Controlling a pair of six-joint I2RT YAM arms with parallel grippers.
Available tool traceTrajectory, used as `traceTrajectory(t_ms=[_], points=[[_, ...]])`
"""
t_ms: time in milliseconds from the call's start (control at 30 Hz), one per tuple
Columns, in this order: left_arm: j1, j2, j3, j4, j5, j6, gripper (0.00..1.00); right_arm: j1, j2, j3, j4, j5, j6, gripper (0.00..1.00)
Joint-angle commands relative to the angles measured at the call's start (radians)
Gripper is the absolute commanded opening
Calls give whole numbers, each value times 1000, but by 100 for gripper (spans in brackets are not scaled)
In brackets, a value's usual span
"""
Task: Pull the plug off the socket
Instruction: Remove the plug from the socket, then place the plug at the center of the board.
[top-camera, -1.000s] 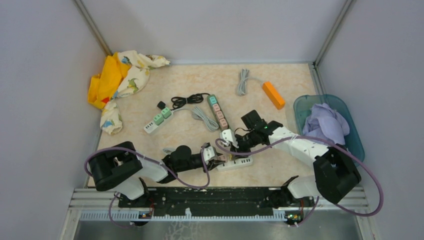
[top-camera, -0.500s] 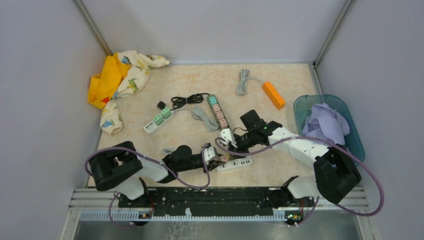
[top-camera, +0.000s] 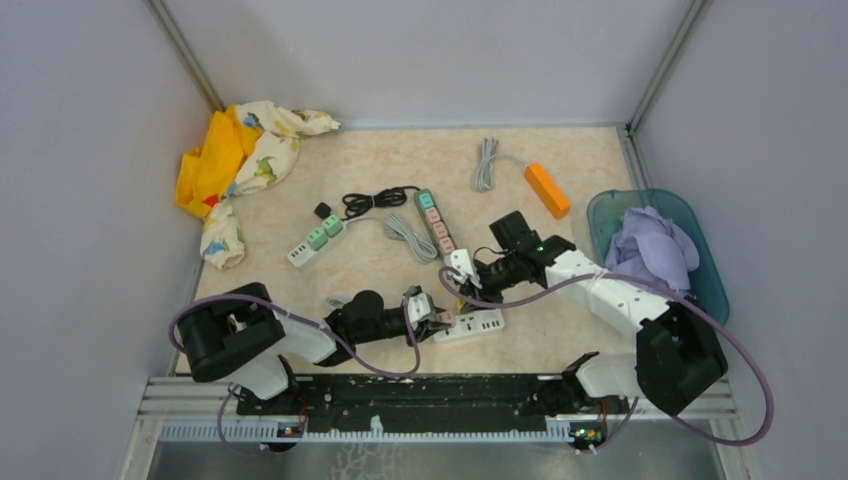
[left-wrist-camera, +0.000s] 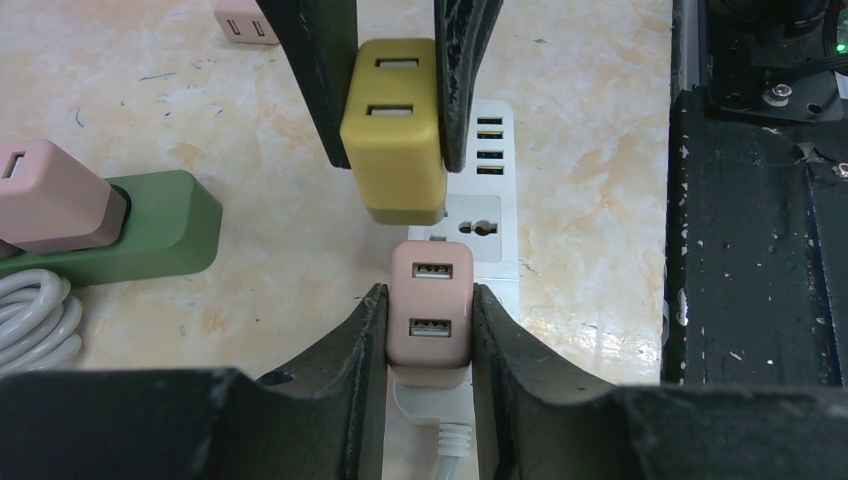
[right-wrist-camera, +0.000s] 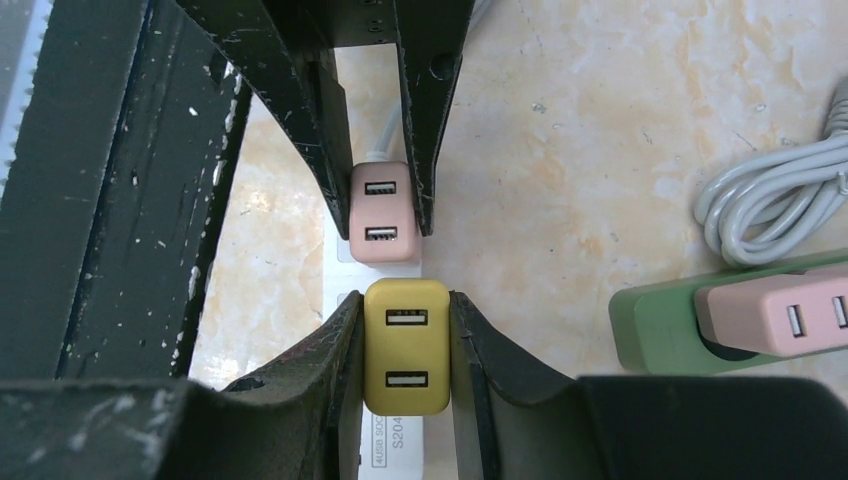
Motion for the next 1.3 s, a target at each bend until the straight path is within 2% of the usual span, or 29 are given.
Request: traceTrajectory(t_ms=[0, 200, 333, 533, 667, 767, 1000, 1267], points=[[0, 11, -12, -120, 16, -37, 1, -31, -35, 80, -56, -98, -44, 0], [0, -4, 4, -144, 29, -60, 1, -107, -67, 97, -71, -146, -32, 0], [0, -9, 17, -170, 30, -68, 2, -187, -98, 93, -27, -164, 33, 0], [0, -20, 36, -205, 34, -96, 2, -290, -116, 61, 163, -56, 234, 0], [1, -25, 50, -230, 32, -114, 7, -324, -119, 42, 258, 22, 345, 0], [1, -29, 50, -242, 22, -123, 18, -337, -120, 26, 318, 83, 406, 0], [1, -71, 48, -271, -19, -146, 57, -359, -115, -2, 388, 190, 457, 0], [1, -168, 74, -366, -33, -167, 80, -373, -102, -17, 406, 235, 459, 0]])
